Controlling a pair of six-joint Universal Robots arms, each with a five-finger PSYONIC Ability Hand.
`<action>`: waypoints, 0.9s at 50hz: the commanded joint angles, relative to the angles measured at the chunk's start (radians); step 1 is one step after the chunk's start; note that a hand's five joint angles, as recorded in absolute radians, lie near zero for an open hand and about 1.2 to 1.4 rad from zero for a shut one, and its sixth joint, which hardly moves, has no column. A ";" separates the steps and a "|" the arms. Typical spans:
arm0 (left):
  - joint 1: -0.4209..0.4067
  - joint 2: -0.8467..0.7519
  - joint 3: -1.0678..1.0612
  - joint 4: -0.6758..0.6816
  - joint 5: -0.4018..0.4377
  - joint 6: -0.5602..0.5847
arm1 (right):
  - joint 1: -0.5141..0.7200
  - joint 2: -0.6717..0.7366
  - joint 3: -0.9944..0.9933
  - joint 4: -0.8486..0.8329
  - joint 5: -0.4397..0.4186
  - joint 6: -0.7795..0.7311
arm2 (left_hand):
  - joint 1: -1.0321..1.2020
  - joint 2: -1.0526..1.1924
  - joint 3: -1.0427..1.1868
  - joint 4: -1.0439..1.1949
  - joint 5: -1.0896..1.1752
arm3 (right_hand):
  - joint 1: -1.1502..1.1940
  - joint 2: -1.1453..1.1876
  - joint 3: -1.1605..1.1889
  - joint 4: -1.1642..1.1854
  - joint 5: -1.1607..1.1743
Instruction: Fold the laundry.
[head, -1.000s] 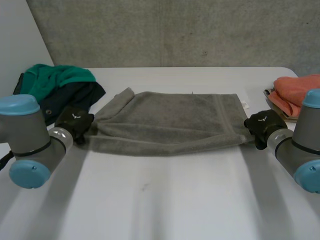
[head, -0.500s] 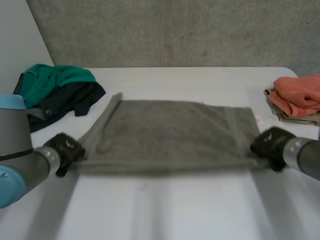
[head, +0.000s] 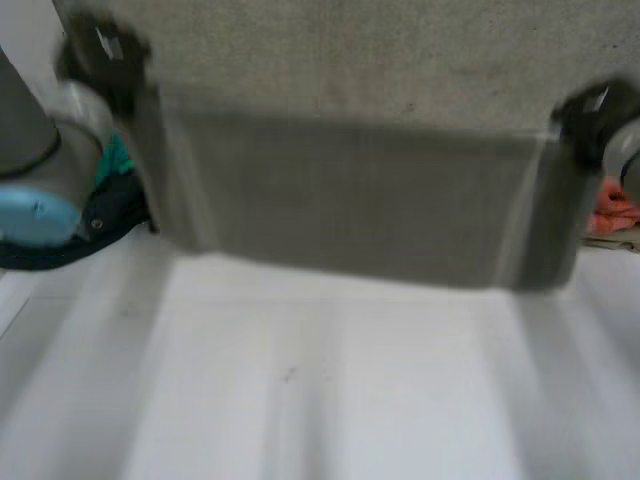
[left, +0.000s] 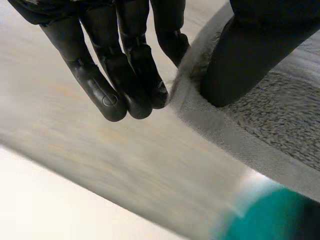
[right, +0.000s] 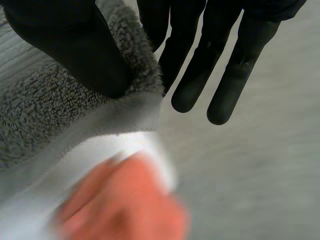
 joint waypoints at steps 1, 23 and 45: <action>0.005 0.004 0.190 0.288 -0.103 -0.260 | 0.000 -0.094 -0.017 -0.408 0.037 0.277 | 0.245 0.200 0.209 0.200 0.230 | 0.288 0.226 0.207 0.202 0.204; 0.003 -0.070 -0.333 0.167 -0.040 -0.251 | 0.039 0.137 0.115 -0.051 -0.129 0.249 | 0.245 0.200 0.209 0.200 0.230 | 0.288 0.226 0.207 0.202 0.204; 0.048 -0.051 -0.485 0.161 0.015 -0.142 | 0.037 0.206 0.167 0.139 -0.111 0.241 | 0.245 0.200 0.209 0.200 0.230 | -0.182 -0.244 -0.262 -0.267 -0.266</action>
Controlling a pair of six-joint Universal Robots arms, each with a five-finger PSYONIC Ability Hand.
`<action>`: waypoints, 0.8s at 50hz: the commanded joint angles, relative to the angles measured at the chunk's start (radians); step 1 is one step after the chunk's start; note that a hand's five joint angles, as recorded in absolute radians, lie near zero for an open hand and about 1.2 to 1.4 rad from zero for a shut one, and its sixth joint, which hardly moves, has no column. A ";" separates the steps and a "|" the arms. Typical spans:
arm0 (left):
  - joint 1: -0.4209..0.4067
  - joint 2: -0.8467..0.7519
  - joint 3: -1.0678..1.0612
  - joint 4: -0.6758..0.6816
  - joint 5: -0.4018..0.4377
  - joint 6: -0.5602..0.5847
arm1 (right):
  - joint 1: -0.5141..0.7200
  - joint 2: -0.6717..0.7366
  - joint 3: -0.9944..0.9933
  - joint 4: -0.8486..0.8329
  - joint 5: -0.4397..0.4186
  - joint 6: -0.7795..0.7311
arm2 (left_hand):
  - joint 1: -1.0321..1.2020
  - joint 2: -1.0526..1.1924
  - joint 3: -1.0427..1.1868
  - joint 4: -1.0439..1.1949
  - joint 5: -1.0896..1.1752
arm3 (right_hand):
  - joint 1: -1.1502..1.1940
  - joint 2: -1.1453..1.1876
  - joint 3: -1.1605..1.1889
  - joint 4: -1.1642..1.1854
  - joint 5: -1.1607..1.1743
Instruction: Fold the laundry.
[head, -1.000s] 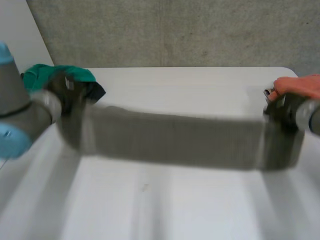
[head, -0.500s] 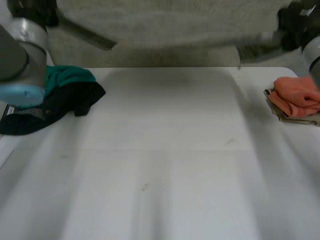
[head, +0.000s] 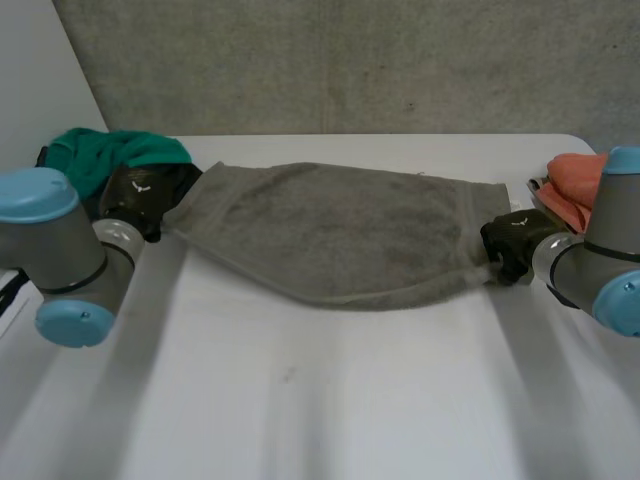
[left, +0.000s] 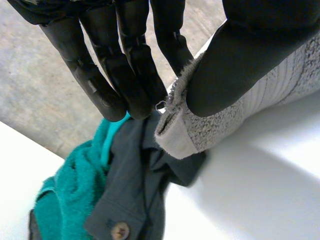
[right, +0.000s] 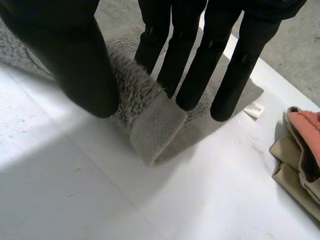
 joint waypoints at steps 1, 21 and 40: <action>0.009 0.037 -0.013 -0.008 0.009 0.000 | 0.003 -0.018 -0.048 0.109 0.005 0.026 | 0.245 0.200 0.209 0.200 0.218 | -0.020 -0.020 -0.020 -0.022 -0.020; 0.017 0.047 -0.031 -0.008 0.019 0.003 | 0.044 0.108 -0.316 0.399 0.091 0.026 | 0.245 0.200 0.209 0.200 0.218 | -0.308 -0.308 -0.308 -0.310 -0.308; 0.019 0.079 -0.062 -0.105 0.009 0.050 | 0.045 -0.020 -0.068 0.382 0.085 -0.044 | 0.245 0.200 0.209 0.200 0.218 | 0.474 0.473 0.474 0.472 0.473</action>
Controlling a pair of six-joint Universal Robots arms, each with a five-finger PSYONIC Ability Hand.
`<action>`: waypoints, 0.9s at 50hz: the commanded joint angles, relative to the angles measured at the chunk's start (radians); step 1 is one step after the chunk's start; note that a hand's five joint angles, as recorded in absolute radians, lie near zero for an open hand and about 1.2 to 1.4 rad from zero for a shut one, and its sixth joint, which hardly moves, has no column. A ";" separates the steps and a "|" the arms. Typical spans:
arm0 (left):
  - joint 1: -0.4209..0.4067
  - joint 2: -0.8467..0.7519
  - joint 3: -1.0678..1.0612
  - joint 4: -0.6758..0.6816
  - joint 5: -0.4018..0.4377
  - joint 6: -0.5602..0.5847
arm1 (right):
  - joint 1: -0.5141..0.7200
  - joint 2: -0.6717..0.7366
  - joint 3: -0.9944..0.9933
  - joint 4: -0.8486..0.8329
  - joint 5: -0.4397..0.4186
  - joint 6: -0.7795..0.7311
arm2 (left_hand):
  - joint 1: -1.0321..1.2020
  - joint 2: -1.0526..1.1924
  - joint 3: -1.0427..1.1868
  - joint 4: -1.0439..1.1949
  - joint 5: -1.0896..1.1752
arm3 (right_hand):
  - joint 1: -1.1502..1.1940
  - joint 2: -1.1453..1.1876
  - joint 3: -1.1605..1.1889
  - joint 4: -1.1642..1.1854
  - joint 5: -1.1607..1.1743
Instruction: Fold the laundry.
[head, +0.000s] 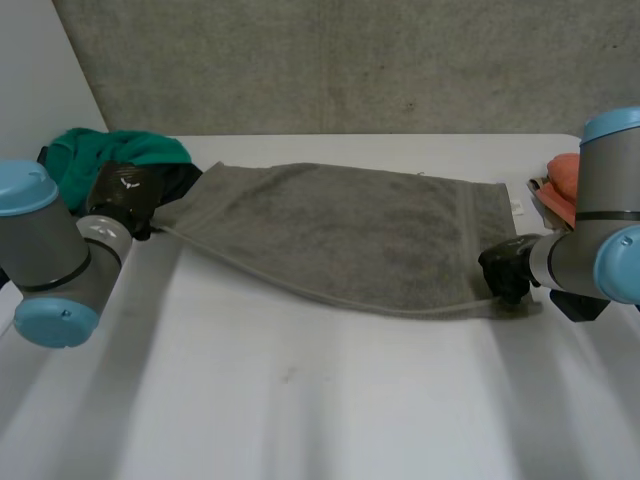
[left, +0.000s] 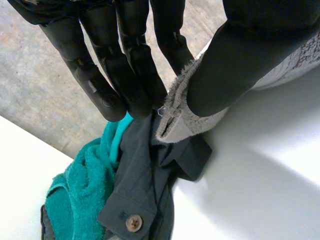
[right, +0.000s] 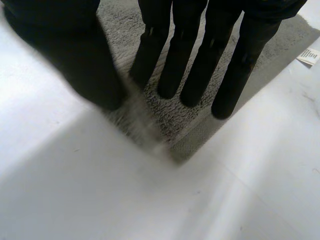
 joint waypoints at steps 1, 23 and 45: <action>-0.005 0.036 -0.036 -0.088 -0.011 0.053 | -0.011 -0.107 0.180 -0.047 -0.017 -0.065 | 0.245 0.200 0.209 0.200 0.218 | 0.340 0.335 0.352 0.352 0.349; -0.013 0.259 -0.271 -0.591 -0.016 0.444 | -0.174 -0.373 0.515 0.030 -0.100 -0.555 | 0.245 0.200 0.209 0.200 0.218 | 0.340 0.335 0.352 0.352 0.349; -0.111 -0.341 0.645 -0.393 -0.191 0.166 | -0.057 -0.008 0.061 -0.694 -0.031 -0.174 | 0.245 0.200 0.209 0.200 0.218 | 0.340 0.335 0.352 0.352 0.349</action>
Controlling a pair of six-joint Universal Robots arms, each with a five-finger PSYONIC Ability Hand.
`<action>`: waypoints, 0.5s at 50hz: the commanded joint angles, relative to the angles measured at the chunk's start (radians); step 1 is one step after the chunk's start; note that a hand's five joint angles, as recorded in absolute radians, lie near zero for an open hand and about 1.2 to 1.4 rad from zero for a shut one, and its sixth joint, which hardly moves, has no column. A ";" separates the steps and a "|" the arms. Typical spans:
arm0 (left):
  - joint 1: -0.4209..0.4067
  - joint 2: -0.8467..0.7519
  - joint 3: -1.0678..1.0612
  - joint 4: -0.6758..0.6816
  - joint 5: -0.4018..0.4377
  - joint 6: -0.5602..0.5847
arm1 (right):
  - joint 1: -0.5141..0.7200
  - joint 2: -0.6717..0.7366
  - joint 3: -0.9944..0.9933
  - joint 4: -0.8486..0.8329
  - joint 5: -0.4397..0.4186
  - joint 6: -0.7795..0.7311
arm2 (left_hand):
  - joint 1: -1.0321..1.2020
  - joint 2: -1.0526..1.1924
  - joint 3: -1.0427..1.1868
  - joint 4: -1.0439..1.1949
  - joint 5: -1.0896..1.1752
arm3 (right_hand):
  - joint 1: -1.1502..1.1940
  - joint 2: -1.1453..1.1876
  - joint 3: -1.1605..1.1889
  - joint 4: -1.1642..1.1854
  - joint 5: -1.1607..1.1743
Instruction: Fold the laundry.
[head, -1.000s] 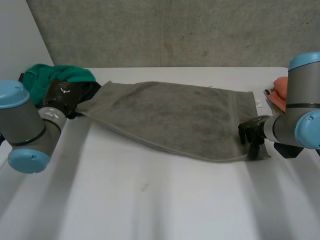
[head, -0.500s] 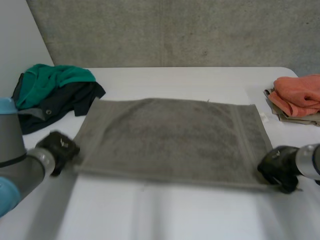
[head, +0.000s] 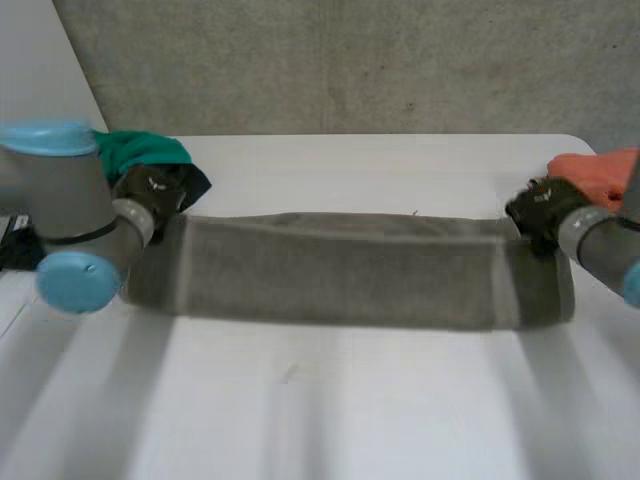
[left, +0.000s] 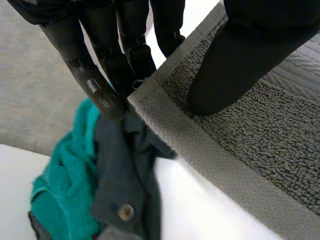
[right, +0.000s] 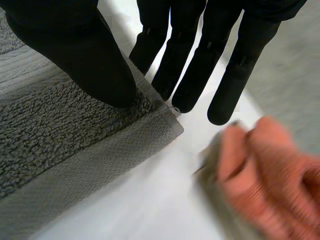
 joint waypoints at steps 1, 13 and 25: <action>-0.026 -0.194 0.292 0.002 -0.087 -0.017 | 0.033 0.153 -0.156 -0.279 0.060 0.046 | 0.245 0.200 0.208 0.200 0.218 | 0.271 0.222 0.209 0.202 0.208; -0.075 -0.421 0.571 0.013 -0.064 0.031 | 0.087 0.505 -0.542 -0.328 0.095 0.059 | -0.977 -1.022 -1.013 -1.022 -1.004 | -0.951 -0.999 -1.013 -1.020 -1.013; -0.072 -0.297 0.406 0.122 -0.135 0.046 | 0.084 0.352 -0.463 0.063 0.112 0.189 | -0.977 -1.022 -1.013 -1.022 -1.004 | -0.951 -0.999 -1.013 -1.020 -1.013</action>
